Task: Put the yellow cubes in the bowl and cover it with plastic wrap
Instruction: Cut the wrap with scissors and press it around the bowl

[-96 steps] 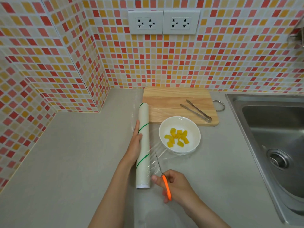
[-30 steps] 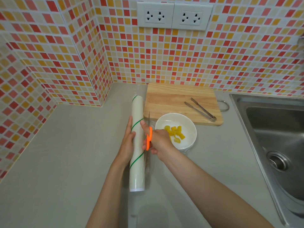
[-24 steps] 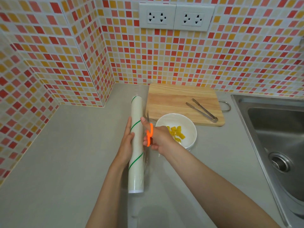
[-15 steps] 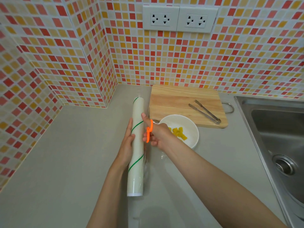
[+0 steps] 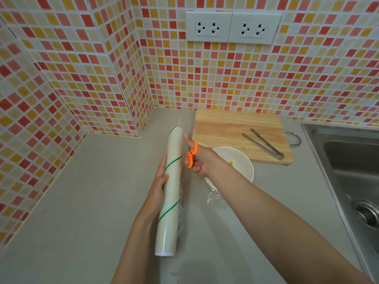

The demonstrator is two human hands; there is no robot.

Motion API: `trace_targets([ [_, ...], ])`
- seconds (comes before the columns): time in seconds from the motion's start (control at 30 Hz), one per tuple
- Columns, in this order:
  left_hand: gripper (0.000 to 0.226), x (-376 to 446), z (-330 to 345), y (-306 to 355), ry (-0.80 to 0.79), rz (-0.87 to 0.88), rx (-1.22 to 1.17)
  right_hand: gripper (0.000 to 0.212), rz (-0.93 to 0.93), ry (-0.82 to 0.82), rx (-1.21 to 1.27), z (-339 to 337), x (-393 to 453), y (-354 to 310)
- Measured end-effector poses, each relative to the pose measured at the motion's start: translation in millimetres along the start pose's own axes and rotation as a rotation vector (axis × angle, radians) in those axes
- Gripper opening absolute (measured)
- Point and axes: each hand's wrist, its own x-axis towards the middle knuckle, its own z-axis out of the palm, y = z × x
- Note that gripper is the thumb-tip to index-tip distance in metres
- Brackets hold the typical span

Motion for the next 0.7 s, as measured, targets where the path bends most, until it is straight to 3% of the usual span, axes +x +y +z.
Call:
trace_targets([
  [0.27,0.055,-12.3,-0.8,6.8,-0.007,-0.048,-0.077,0.055,0.010,-0.008,0.020,1.1,10.3,-9.7],
  [0.53,0.060,-33.0,-14.9,-0.4,0.058,0.021,-0.130,0.058,0.033,-0.068,-0.025,10.3,11.8,-27.6],
  [0.6,0.061,-35.5,-16.4,-1.2,0.157,0.018,-0.030,0.058,0.038,-0.118,-0.076,13.2,9.4,-35.0],
  [0.7,0.065,-34.4,-13.0,-3.1,0.220,0.066,0.416,0.046,-0.034,-0.197,-0.143,10.4,2.1,-47.9],
])
